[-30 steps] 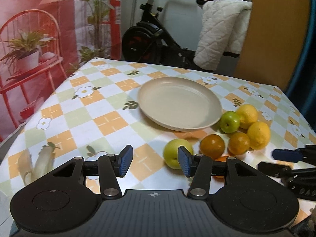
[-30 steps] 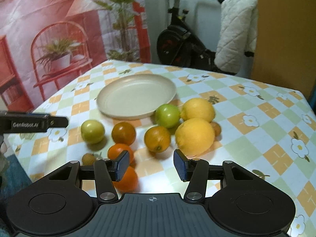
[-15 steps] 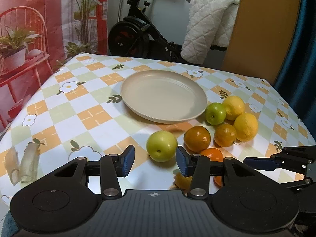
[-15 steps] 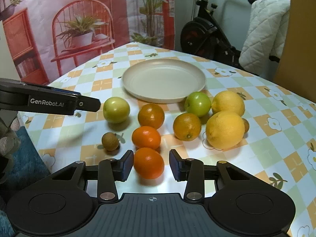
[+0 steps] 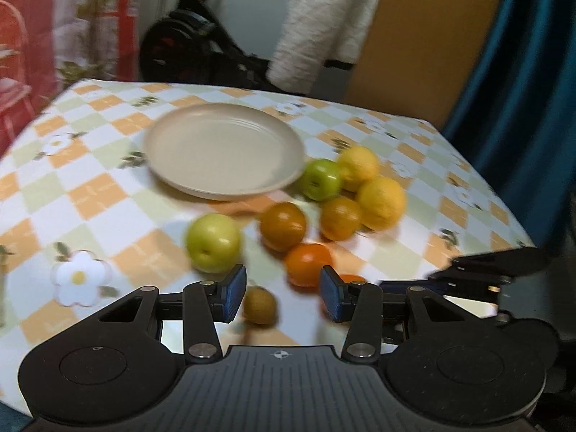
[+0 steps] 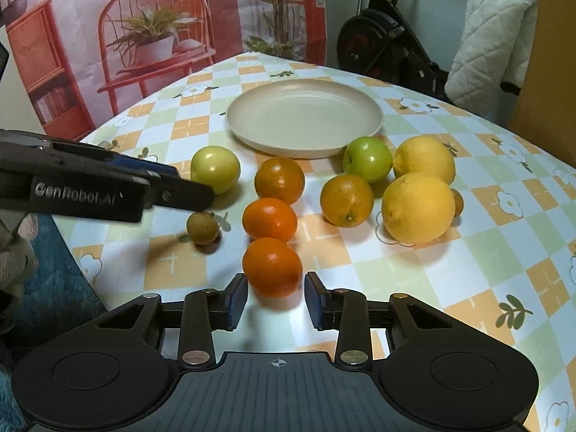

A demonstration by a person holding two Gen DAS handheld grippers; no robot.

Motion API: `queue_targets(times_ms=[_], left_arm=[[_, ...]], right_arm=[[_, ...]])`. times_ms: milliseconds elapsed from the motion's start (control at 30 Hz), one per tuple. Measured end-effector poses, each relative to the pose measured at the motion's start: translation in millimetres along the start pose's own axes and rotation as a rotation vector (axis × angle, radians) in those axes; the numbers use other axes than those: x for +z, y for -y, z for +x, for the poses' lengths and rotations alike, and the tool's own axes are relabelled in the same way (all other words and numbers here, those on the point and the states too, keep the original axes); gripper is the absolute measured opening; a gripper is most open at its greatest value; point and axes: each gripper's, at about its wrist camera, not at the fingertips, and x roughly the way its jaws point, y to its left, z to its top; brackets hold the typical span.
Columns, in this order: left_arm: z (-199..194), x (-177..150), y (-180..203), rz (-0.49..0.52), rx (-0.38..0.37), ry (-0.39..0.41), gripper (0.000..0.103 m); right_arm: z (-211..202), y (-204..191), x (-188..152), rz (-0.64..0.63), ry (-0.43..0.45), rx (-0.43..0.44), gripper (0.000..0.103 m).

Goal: Organize fruits
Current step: 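Move the left tool toward the small orange tangerine near the fruits, then close the left gripper on the small orange tangerine and lift it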

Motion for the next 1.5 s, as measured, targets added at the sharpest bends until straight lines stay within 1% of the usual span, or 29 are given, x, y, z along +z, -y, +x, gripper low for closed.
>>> queue_targets(times_ms=[67,167,367,700,867,900,1067,1233,1333,1500], left_arm=[[6,-1,4,-0.006,-0.046,-0.013,0.048],[16,-1,3,-0.042,-0.102,-0.038,0.048],[32,-4,3,-0.090,-0.176,-0.087,0.048],[52,-7,2,-0.122,-0.193,-0.123,0.048],[58,-8,1,-0.137,-0.215,-0.134,0.048],[59,-8,1,-0.135,-0.218,-0.133,0.046],[59,-9,2,-0.122,-0.234,-0.127,0.045],[52,-5,5,-0.114,-0.240,-0.101,0.045],[46,4,6,-0.107,-0.247,-0.085,0.045],[33,24,3,-0.109,-0.245,-0.033,0.045]], right_arm=[[0,2,0,0.002,-0.002,0.002,0.030],[0,4,-1,0.008,-0.002,0.007,0.029],[-1,4,-2,0.000,0.010,0.009,0.026],[1,3,-2,0.000,0.018,0.018,0.027],[2,5,-2,0.014,0.020,0.021,0.028],[2,4,-2,0.015,0.020,0.020,0.028],[4,5,-2,0.026,0.023,0.028,0.030],[-3,4,-1,0.018,0.046,0.016,0.029],[-10,4,3,0.012,0.067,0.005,0.029],[-19,4,24,-0.029,0.111,-0.012,0.029]])
